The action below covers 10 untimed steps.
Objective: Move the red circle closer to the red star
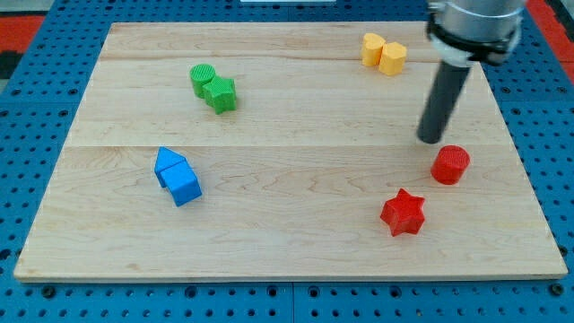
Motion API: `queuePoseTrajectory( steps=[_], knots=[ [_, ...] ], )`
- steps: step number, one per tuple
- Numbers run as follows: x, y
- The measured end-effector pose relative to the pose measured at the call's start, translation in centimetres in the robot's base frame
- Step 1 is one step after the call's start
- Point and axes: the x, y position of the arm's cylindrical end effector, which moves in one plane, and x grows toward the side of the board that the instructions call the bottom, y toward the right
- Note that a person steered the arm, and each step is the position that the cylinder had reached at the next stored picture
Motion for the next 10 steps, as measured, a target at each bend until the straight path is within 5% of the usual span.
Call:
queuePoseTrajectory(
  steps=[1, 2, 10],
  knots=[
    [1.0, 4.2],
    [5.3, 1.9],
    [4.4, -6.8]
  ],
)
